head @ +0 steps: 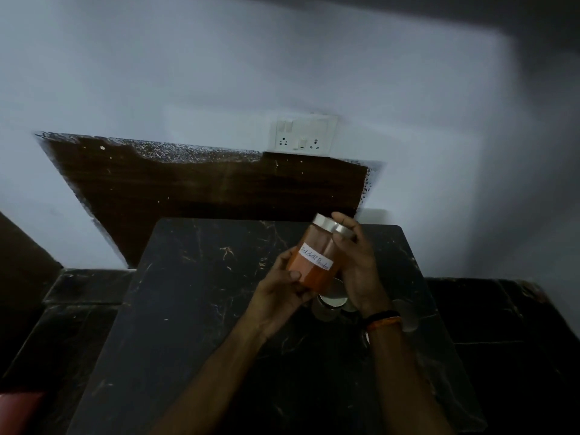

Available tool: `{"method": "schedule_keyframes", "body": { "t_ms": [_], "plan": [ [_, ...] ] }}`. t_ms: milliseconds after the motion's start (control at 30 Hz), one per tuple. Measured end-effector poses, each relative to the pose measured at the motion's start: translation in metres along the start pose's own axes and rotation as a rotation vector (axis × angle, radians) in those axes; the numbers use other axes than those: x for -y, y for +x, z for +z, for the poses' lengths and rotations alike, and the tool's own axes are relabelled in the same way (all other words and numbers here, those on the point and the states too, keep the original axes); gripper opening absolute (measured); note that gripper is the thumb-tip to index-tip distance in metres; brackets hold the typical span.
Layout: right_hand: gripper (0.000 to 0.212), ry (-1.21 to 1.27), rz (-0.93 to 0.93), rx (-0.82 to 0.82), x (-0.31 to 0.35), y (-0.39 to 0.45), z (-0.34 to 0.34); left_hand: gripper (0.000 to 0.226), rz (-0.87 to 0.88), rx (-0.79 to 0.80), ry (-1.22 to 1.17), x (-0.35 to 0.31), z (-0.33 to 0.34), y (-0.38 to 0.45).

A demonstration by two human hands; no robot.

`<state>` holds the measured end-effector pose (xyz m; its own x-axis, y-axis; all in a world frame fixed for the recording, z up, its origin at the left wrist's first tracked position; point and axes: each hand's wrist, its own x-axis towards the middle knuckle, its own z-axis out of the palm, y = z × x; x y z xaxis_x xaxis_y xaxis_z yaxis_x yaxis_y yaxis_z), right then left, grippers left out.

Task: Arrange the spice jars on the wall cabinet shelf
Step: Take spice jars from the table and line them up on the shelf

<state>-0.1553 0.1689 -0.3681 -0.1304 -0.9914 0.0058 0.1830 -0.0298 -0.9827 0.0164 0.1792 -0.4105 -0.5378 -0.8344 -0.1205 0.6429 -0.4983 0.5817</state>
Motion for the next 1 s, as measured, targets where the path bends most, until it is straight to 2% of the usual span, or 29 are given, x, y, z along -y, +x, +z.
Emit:
{"method": "schedule_keyframes", "body": {
  "t_ms": [167, 300, 500, 667, 1000],
  "plan": [
    [0.086, 0.071, 0.014, 0.001, 0.01, 0.011, 0.016, 0.067, 0.102, 0.04, 0.039, -0.011, 0.014, 0.01],
    [0.078, 0.092, -0.041, 0.038, 0.032, 0.028, 0.023, 0.07, 0.173, 0.088, 0.083, -0.028, 0.027, 0.018],
    [0.064, 0.194, -0.134, 0.081, 0.074, 0.055, 0.041, 0.072, 0.279, 0.068, 0.161, -0.066, 0.054, 0.032],
    [0.063, 0.22, -0.189, 0.13, 0.116, 0.071, 0.057, 0.08, 0.347, 0.068, 0.19, -0.102, 0.08, 0.039],
    [0.053, 0.124, -0.36, 0.162, 0.206, 0.089, 0.08, 0.068, 0.477, 0.133, 0.289, -0.163, 0.138, 0.055]
  ]
}}
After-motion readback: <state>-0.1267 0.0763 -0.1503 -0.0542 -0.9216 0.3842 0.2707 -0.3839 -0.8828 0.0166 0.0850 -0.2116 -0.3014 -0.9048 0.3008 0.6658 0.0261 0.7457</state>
